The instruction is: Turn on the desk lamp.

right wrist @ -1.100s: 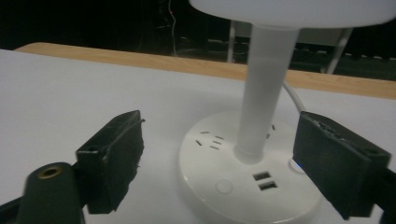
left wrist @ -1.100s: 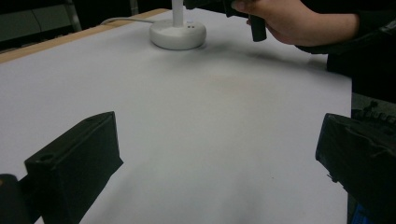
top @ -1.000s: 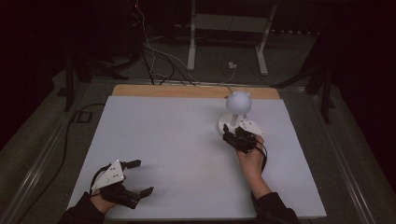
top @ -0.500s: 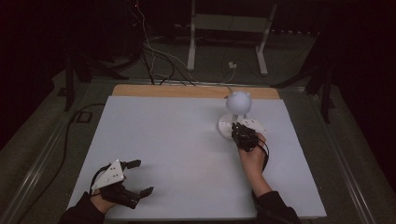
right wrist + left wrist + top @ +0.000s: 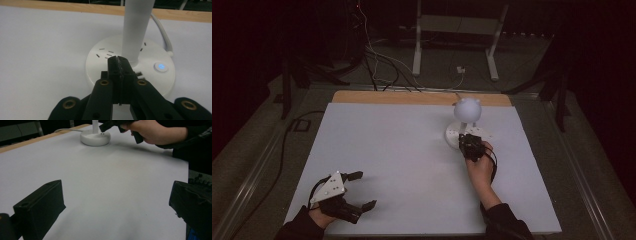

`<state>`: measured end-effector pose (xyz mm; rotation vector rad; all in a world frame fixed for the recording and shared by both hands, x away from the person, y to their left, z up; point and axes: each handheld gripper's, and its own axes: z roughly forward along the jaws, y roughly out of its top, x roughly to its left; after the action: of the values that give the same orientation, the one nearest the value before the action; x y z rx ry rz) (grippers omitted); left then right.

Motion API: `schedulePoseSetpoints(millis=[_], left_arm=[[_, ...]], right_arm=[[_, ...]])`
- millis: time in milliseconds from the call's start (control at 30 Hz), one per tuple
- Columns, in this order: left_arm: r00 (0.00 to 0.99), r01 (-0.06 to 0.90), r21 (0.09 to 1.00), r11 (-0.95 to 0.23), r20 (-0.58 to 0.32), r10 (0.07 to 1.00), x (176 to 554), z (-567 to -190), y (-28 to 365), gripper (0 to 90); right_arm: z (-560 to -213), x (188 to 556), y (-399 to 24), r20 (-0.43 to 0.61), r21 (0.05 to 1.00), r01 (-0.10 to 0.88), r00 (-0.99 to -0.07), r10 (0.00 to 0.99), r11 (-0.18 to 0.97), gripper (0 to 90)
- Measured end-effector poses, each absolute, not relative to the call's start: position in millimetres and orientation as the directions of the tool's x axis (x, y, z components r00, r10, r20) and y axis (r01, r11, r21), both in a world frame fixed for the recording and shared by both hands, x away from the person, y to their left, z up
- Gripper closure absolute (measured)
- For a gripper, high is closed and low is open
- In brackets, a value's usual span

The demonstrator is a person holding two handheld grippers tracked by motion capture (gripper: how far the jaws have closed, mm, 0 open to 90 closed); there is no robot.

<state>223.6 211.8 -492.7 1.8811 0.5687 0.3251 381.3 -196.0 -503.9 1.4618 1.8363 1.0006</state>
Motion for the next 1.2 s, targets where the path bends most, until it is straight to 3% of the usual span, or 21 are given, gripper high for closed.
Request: schedulePoseSetpoints(millis=[1200], left_arm=[[0.851,0.231,0.925,-0.300,-0.043,0.523,223.5,-493.1,211.2,0.4]], right_arm=[[-512.8,385.9,-190.8,-0.051,0.821,0.541,-0.250,0.967,0.183,90.0]])
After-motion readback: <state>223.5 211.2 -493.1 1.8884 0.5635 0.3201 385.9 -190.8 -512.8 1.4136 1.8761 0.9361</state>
